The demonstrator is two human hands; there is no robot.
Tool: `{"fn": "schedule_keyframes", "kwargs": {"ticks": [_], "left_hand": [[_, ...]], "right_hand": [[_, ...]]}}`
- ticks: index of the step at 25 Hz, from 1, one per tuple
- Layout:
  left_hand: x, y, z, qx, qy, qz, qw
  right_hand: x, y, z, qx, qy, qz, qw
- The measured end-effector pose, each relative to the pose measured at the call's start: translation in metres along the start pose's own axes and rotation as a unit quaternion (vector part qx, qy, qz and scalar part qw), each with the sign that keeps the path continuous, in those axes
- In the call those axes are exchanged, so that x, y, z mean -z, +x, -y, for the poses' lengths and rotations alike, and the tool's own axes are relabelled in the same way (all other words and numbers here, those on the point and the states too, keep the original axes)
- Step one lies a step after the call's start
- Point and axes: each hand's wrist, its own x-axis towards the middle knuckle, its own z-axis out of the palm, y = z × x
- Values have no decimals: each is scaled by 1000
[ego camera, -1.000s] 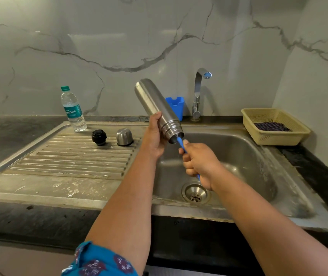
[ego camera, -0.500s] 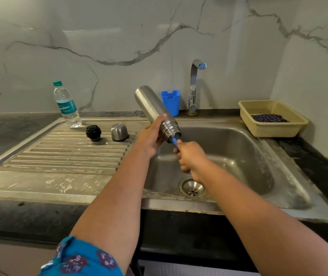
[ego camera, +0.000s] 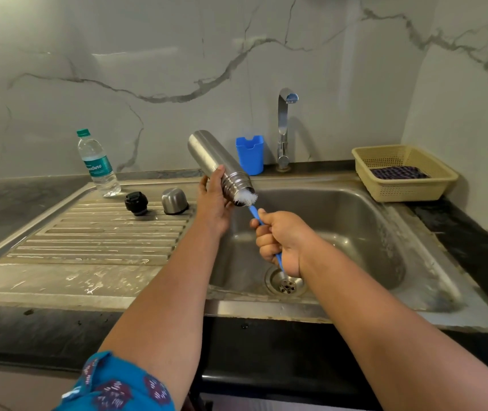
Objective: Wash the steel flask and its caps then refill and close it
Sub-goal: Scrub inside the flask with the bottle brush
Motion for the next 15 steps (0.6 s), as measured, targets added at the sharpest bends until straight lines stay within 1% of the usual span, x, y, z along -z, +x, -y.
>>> {"fn": "schedule_keyframes", "kwargs": {"ticks": [2,5,7,9,15], "left_hand": [[0,1,3,-3,7,16,1000],[-12,-5,12,22,28,43,998],[-15,-3,12,19,32,39,999],[-8,2,9,9,29,36,999],[8,6,-1,-17,1,-15,1000]], "right_hand": [[-1,0,3,6,-3,-6,1000],[-2,6,8,37,6,-26,999],[-5,11,7,59,-9,-40,997],[-9,12,4,62,-36,-42,997],[-2,-6,5,27,-61,-25,997]]}}
